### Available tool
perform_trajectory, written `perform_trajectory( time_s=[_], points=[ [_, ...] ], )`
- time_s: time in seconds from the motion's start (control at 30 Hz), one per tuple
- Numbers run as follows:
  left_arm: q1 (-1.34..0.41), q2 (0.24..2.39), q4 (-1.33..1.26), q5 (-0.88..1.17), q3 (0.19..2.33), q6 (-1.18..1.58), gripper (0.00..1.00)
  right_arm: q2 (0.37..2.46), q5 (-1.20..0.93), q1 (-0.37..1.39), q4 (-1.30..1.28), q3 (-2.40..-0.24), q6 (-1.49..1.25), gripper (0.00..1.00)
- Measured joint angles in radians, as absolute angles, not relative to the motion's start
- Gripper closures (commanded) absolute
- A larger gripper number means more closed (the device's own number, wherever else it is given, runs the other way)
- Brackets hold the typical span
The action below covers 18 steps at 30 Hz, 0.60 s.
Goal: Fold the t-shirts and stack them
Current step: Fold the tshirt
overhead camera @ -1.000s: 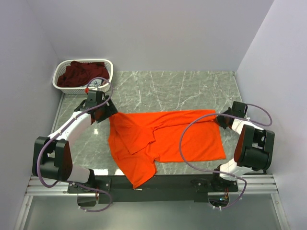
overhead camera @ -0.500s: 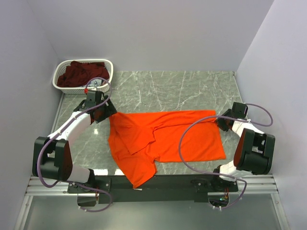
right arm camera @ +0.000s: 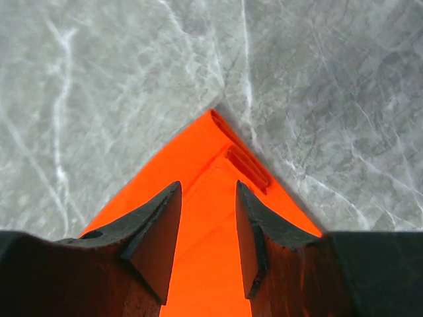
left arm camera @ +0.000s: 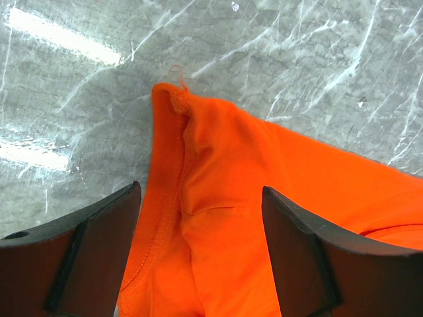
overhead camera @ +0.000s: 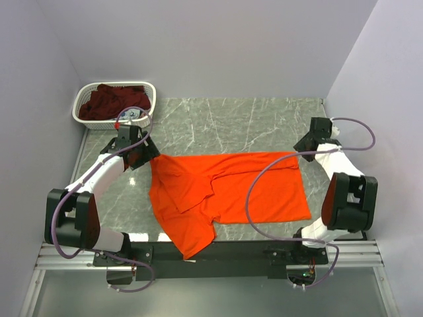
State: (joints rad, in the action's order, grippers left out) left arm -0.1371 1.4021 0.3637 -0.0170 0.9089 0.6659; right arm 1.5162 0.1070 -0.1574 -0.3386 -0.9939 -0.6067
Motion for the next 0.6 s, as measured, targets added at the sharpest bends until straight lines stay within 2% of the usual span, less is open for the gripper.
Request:
perform_trajectory(
  time_s=[0.3, 0.6],
  points=[
    [-0.131, 1.401, 0.364, 0.003, 0.909, 0.666, 0.21, 1.705, 0.164, -0.117, -0.41, -1.08, -0.642, 0.54],
    [-0.126, 1.401, 0.364, 0.014, 0.909, 0.666, 0.21, 1.76, 0.196, -0.099, -0.426, -1.125, -0.646, 0.55]
  ],
)
